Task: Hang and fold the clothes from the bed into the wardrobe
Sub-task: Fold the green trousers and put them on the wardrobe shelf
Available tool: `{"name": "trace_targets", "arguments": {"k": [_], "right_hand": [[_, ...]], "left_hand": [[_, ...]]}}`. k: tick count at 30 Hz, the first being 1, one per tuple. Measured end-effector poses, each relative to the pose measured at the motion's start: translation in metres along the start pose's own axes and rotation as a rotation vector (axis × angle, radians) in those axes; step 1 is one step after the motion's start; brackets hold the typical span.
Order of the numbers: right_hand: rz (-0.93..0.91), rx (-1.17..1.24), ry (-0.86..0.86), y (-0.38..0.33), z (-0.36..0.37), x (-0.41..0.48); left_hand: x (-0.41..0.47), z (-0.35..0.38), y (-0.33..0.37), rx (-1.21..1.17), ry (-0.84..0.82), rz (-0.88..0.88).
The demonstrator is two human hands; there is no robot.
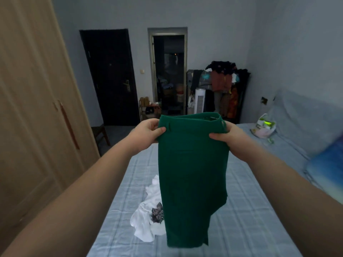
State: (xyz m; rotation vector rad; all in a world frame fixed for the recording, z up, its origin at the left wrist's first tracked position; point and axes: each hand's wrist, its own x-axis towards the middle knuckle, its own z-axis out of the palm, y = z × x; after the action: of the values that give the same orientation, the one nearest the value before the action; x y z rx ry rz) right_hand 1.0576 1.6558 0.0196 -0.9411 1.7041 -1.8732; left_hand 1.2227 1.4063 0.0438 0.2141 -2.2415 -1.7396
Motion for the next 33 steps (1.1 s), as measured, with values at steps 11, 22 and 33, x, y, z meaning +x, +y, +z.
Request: {"name": "trace_targets", "arguments": {"k": [11,22,33], "right_hand": [[0.128,-0.082,0.031,0.014,-0.054,-0.077],[0.295,-0.065,0.121,0.137,-0.153,-0.035],[0.562,-0.150,0.275,0.405,-0.252,0.113]], "left_hand": [[-0.011,0.064,-0.036,-0.177,-0.118,0.029],[0.079,0.150,-0.145,-0.212,-0.047,-0.157],[0.249,0.235,-0.383,-0.244,0.200,-0.561]]}}
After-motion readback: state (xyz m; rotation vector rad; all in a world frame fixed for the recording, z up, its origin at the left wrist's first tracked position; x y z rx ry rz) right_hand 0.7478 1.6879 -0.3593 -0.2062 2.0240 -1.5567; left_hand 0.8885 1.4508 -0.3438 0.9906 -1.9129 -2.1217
